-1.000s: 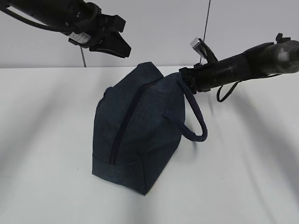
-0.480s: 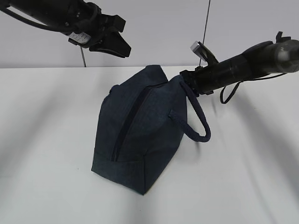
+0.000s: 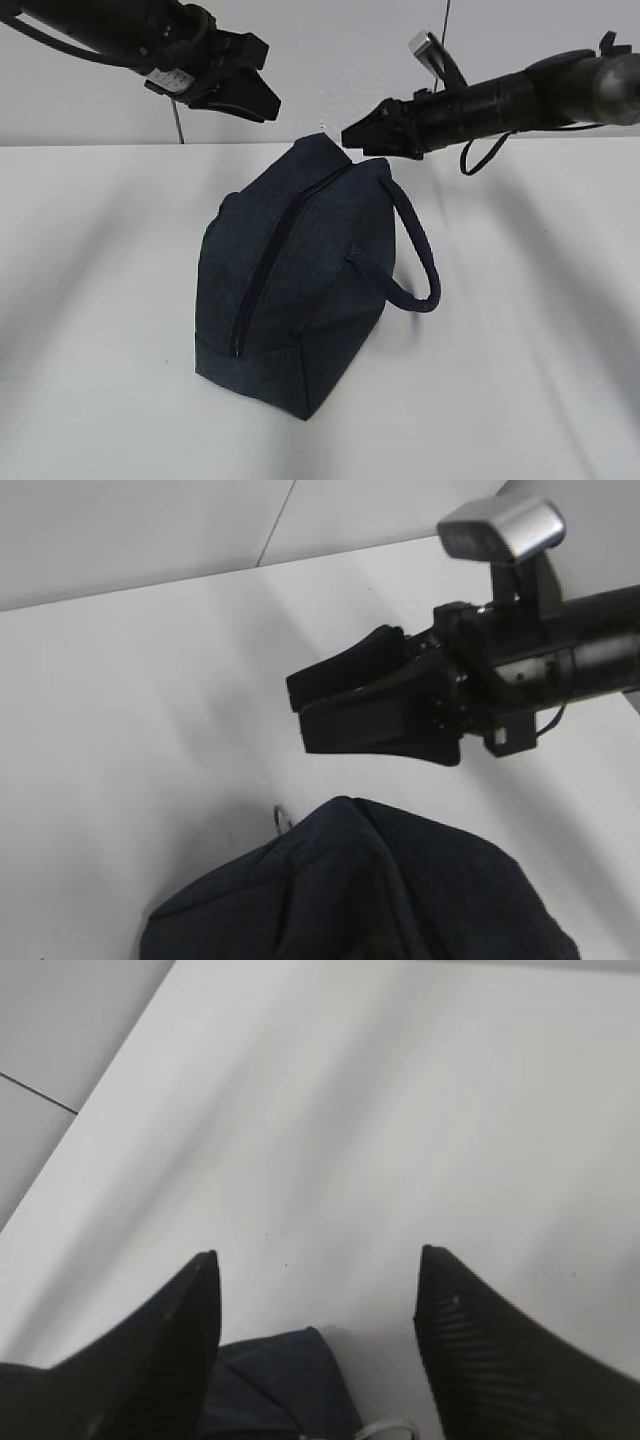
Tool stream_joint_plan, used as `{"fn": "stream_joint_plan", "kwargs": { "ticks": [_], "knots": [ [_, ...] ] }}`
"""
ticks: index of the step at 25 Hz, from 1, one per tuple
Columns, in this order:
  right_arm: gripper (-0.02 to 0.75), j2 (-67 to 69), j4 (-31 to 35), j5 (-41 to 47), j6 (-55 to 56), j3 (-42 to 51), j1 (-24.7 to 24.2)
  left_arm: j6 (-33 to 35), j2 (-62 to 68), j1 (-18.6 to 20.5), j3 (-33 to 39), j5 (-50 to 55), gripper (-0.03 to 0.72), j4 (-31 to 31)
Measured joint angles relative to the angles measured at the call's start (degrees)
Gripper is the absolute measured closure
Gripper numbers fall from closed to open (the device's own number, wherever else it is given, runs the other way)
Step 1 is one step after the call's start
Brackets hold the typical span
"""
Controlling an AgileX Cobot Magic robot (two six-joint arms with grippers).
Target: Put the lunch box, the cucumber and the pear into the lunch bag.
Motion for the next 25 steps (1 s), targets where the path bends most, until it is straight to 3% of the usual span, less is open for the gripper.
{"fn": "stream_joint_plan", "kwargs": {
  "ticks": [4,10,15,21,25],
  "knots": [
    [0.22,-0.8,-5.4,0.7,3.6,-4.7,-0.1,0.0,0.0,0.0,0.0,-1.0,0.496,4.3],
    [0.221,-6.3,-25.3,3.7,15.4,-11.1,-0.1,0.0,0.0,0.0,0.0,-1.4,0.384,8.4],
    [0.221,-12.4,-37.3,8.9,25.2,-12.9,-0.1,0.0,0.0,0.0,0.0,-0.9,0.369,13.5],
    [0.222,-18.9,-41.7,13.0,29.4,-13.2,1.3,-1.5,-0.6,0.0,0.0,4.1,0.368,14.3],
    [0.222,-22.4,-48.6,13.5,35.0,-13.2,3.9,-5.7,-2.2,0.0,0.0,8.2,0.368,17.5]
  ]
}}
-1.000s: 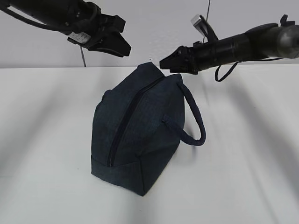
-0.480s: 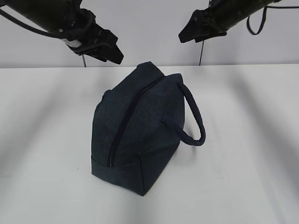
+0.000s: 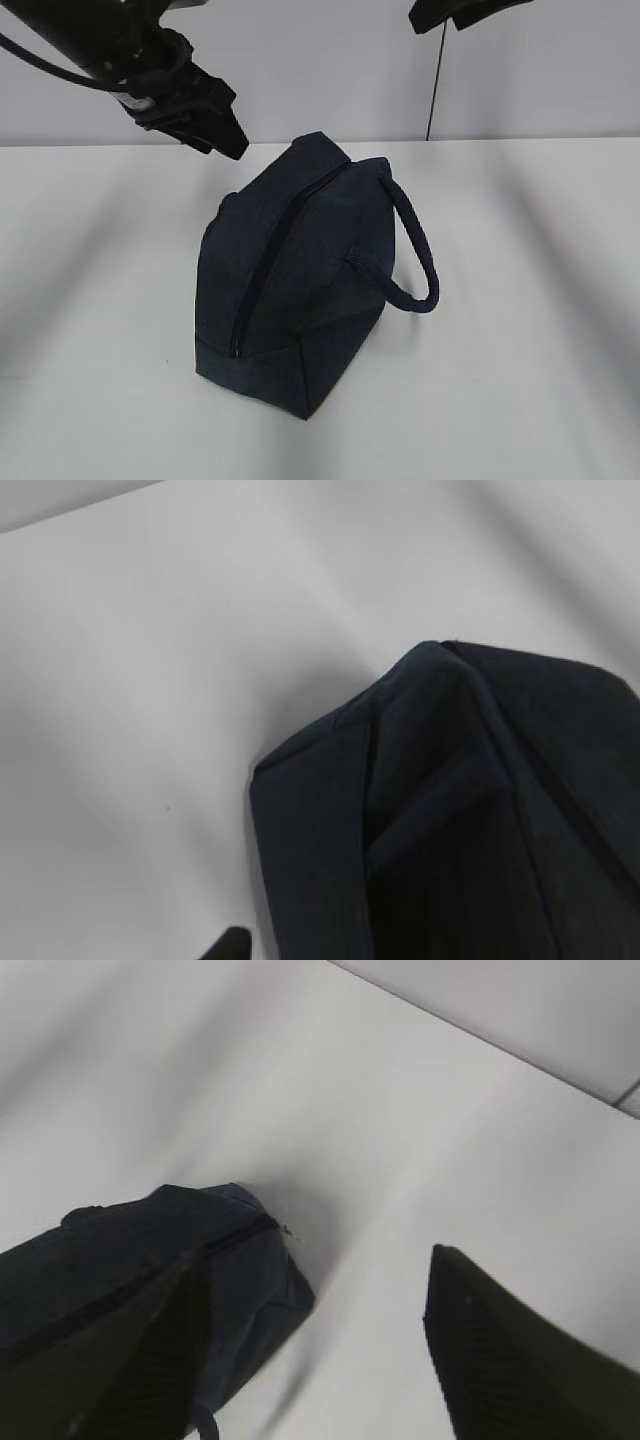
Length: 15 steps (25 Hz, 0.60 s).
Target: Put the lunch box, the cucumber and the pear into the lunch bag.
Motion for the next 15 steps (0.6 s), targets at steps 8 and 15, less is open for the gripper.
{"fn": "stream_joint_plan", "kwargs": {
  "ticks": [8,15],
  "knots": [
    [0.225,-6.2,-13.8,0.6,15.3,0.0,5.0,-12.8,-5.5,0.0,0.0,6.7,0.368,13.6],
    [0.297,-12.0,-19.9,0.7,20.6,0.9,5.5,-20.7,-12.6,0.0,0.0,11.6,0.368,21.3]
  ]
}}
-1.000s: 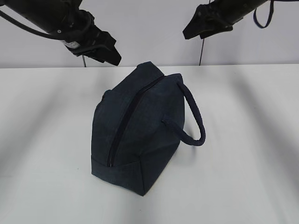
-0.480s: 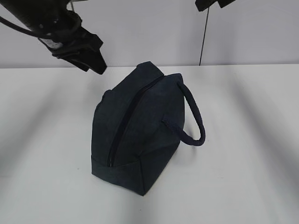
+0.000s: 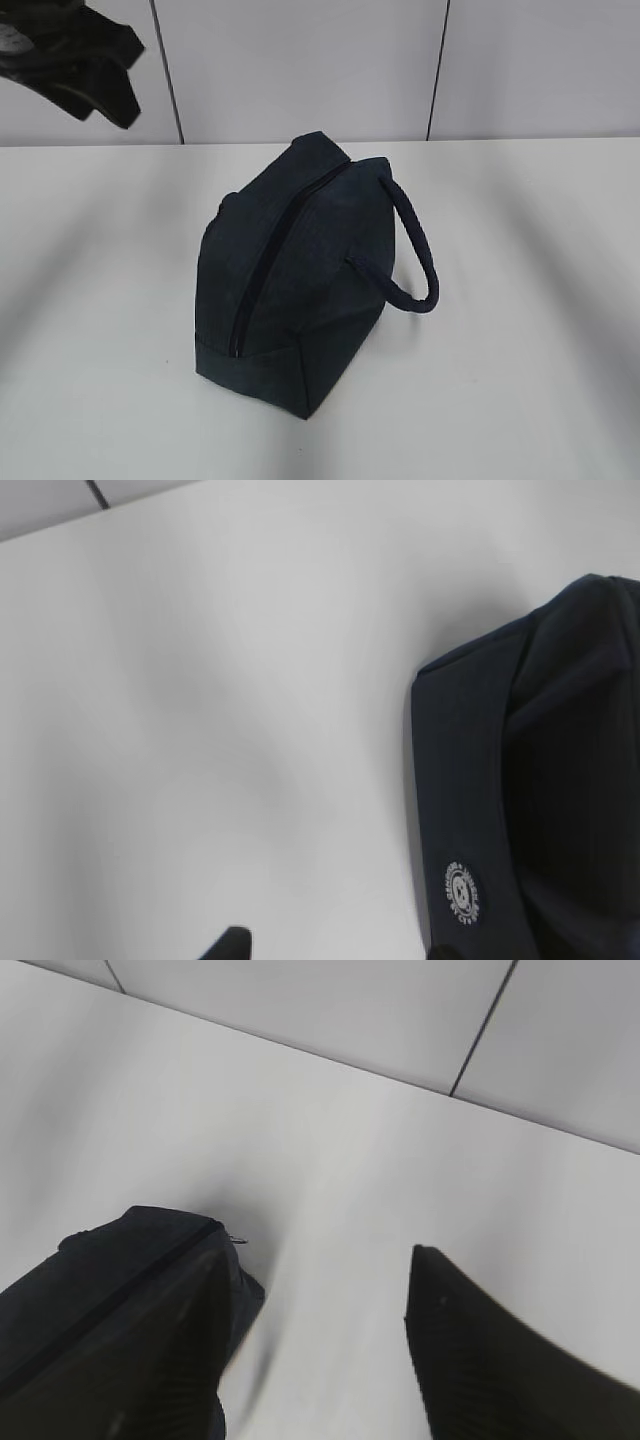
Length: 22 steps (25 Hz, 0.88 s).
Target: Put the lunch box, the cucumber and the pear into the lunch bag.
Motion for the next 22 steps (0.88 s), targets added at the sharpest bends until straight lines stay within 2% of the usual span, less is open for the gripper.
{"fn": "stream_joint_plan", "kwargs": {
  "ticks": [4,10,15,22],
  "knots": [
    [0.306,-6.7,-1.0,0.1,1.2,5.1,0.0,-1.3,-5.9,0.0,0.2,1.5,0.368,1.7],
    [0.307,-19.3,-1.0,0.2,2.7,19.0,0.0,-1.5,-17.4,0.0,4.2,1.9,0.368,2.1],
    [0.307,-31.5,-1.1,0.2,3.6,31.5,0.0,-2.5,-28.9,0.0,12.1,2.3,0.368,2.1],
    [0.307,-49.9,-1.4,0.4,3.6,47.9,0.0,-3.2,-44.7,0.0,28.5,-0.7,0.368,-0.7]
  ]
}}
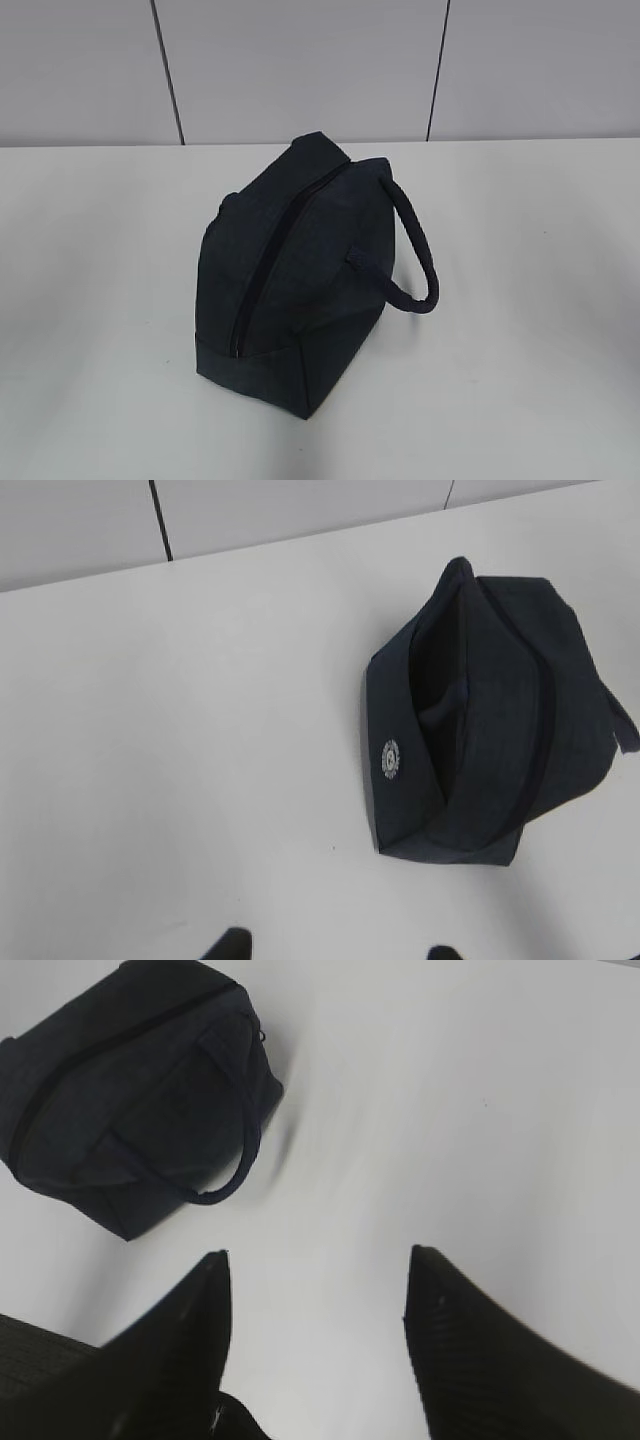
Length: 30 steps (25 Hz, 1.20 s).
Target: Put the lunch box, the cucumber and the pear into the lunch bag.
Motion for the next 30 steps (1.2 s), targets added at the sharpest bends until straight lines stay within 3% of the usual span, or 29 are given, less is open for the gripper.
{"fn": "stream_joint_plan", "kwargs": {
  "ticks": [8,12,22,30],
  "knots": [
    [0.307,-19.5,-3.1,0.2,0.1,12.8,0.0,-0.6,-17.0,0.0,19.9,-2.5,0.368,-0.1],
    [0.307,-30.5,-3.7,0.4,0.1,18.8,0.0,-0.9,-26.8,0.0,26.4,-0.9,0.368,-0.1],
    [0.307,-50.0,-4.0,0.4,0.1,35.8,0.0,-1.2,-48.9,0.0,28.8,3.9,0.368,0.7],
    [0.308,-54.4,-4.0,-3.8,-1.0,46.0,0.0,-1.2,-50.2,0.0,32.3,3.5,0.368,6.1]
  ]
}}
